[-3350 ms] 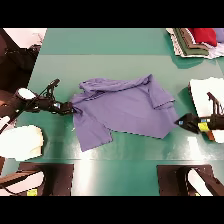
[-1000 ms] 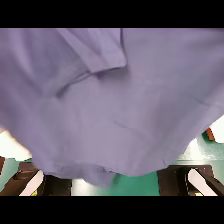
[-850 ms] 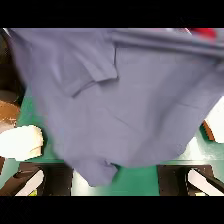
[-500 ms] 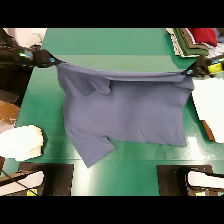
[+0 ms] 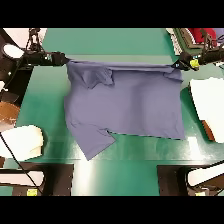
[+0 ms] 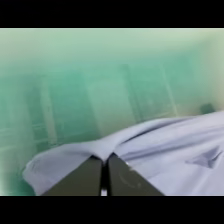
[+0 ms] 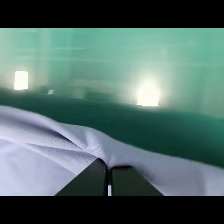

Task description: Fold the shirts.

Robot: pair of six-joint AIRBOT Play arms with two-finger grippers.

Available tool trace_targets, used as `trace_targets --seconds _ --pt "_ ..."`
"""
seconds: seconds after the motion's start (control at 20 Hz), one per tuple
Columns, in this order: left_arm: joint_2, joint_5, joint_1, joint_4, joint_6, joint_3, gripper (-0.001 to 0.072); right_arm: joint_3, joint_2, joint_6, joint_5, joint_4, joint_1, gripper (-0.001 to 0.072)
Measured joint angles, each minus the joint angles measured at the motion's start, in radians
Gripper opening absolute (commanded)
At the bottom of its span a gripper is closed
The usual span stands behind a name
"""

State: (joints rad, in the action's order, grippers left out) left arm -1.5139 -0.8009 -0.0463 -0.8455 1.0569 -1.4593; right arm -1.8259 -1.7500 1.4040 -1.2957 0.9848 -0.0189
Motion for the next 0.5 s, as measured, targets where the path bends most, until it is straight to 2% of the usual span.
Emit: trace_targets --seconds 0.25,0.5 --pt "-0.009 -0.109 0.000 -0.058 -0.028 0.027 0.0030 -0.004 0.006 -0.012 -0.133 0.191 0.047 0.0016" --pt "-0.013 -0.156 0.000 -0.115 -0.031 0.121 0.0031 0.134 0.038 -0.016 -0.178 0.271 0.078 0.0016"
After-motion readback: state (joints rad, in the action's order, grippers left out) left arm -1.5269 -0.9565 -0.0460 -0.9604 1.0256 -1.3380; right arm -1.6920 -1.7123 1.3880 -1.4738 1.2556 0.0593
